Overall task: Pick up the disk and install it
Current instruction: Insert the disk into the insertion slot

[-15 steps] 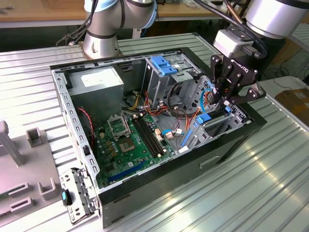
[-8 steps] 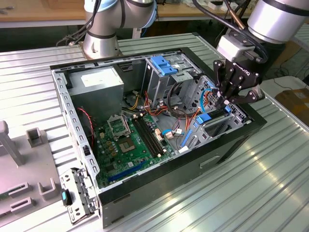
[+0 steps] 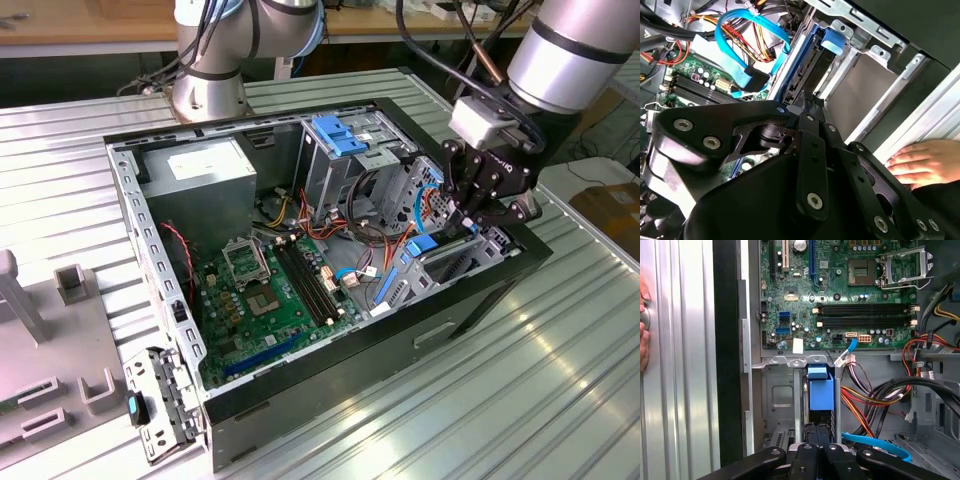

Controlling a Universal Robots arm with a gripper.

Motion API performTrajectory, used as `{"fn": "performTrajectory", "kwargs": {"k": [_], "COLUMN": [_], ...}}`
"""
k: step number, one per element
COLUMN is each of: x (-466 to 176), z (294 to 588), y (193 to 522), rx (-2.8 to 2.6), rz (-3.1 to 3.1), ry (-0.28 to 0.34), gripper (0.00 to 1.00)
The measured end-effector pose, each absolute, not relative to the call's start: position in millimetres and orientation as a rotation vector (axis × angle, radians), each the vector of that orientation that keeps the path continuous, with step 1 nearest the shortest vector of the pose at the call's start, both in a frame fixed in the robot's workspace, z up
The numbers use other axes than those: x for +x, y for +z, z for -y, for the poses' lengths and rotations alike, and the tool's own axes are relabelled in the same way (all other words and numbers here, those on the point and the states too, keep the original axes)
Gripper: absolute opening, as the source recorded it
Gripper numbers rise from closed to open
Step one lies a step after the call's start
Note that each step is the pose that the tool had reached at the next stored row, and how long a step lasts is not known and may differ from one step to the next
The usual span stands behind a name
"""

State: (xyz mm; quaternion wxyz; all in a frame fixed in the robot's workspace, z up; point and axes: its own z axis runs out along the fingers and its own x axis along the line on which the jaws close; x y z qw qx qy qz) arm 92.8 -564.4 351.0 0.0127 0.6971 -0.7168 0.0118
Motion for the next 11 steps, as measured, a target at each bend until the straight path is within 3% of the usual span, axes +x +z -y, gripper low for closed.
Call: {"fn": "performTrajectory", "kwargs": {"k": [11], "x": [94.3], "z": [564.3], "y": [335.5], "rx": [2.171], "rz": [2.232], "ry": [0.033], "gripper": [0.12]}}
